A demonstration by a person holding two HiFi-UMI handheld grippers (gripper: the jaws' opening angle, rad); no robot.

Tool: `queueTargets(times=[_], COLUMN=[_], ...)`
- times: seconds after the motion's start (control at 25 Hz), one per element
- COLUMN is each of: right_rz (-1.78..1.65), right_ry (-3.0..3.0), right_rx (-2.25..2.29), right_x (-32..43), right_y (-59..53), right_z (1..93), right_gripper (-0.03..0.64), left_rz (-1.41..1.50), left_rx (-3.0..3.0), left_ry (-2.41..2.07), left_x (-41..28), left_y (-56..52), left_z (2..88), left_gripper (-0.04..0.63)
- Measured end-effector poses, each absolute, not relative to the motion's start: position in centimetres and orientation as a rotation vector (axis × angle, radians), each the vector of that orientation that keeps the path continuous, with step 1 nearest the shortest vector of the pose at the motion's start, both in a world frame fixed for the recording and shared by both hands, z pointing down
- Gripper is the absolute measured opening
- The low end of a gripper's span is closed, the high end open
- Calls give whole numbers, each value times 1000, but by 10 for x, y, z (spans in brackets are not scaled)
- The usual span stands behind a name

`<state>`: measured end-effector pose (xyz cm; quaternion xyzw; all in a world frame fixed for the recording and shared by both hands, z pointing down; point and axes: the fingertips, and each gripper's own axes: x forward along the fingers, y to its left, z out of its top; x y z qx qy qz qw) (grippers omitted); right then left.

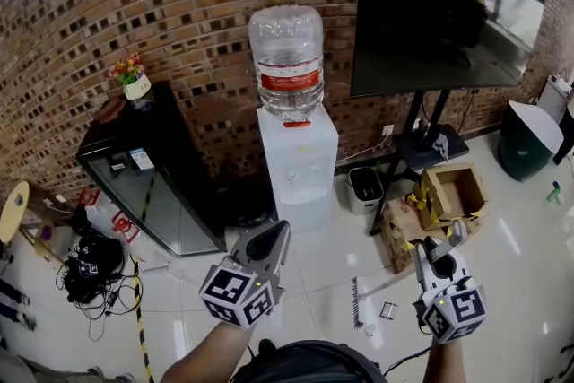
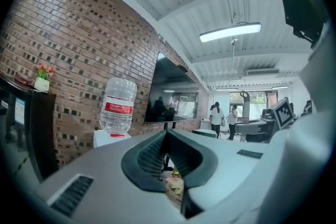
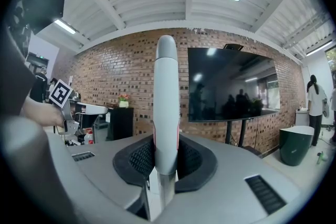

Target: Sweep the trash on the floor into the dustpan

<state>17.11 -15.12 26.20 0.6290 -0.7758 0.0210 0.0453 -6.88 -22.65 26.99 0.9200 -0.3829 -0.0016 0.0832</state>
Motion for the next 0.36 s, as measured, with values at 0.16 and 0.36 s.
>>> queueTargets(times=[0.16,0.36], right_rz=[67,69], right_ry=[-2366,-2353], right_rx=[1929,1944], right_x=[173,176], right_y=[-151,-150], right_z=[261,261], right_gripper=[74,74], left_rz=[1,3], left_rx=[2741,2735], left_ry=[-1151,-1153], left_x=[-71,-74], left_y=[-227,-226], left_z=[271,275], left_gripper=[2,2])
